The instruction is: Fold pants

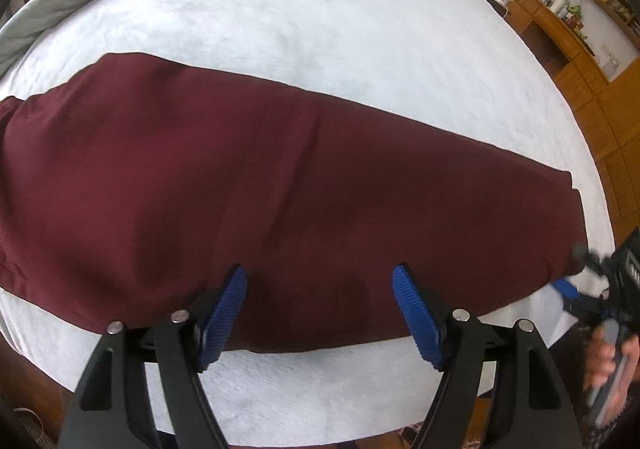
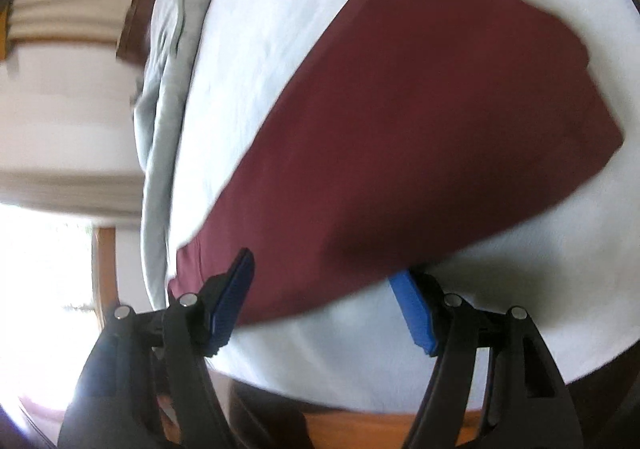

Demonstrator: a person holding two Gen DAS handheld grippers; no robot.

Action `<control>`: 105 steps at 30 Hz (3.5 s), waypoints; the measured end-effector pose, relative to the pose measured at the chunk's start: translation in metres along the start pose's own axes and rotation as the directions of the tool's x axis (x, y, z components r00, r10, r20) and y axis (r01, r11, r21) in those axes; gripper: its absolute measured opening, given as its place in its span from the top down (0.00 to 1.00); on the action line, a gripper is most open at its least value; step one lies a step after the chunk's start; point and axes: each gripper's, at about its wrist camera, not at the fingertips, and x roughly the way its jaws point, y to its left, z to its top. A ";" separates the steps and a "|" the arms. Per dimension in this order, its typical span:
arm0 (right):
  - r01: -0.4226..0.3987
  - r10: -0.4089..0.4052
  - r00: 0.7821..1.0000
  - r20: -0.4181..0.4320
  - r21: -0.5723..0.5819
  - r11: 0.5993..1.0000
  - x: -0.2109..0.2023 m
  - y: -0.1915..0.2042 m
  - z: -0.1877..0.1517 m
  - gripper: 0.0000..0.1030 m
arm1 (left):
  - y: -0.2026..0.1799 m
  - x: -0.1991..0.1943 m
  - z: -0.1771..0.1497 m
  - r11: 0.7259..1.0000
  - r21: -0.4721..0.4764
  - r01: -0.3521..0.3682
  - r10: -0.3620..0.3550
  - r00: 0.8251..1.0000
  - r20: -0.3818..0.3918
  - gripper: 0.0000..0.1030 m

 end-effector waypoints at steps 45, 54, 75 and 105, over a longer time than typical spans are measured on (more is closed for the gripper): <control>-0.110 0.297 0.920 0.258 -0.556 0.824 -0.136 0.136 0.047 0.88 | -0.023 -0.011 0.010 0.993 0.045 0.110 -0.114 0.990 0.088 0.17; 0.244 -0.235 0.964 0.121 -0.064 0.968 -0.070 -0.030 0.073 0.86 | -0.029 0.022 0.018 0.993 0.112 0.019 -0.017 1.000 -0.013 0.16; 0.440 -0.389 0.857 0.338 -0.086 0.894 -0.133 -0.021 0.076 0.30 | -0.032 0.023 0.034 0.989 0.144 0.020 -0.018 1.000 -0.017 0.12; 0.398 -0.372 0.917 0.143 -0.283 0.872 -0.067 -0.021 0.194 0.63 | -0.065 0.029 0.044 0.968 0.215 -0.129 0.128 0.992 0.019 0.12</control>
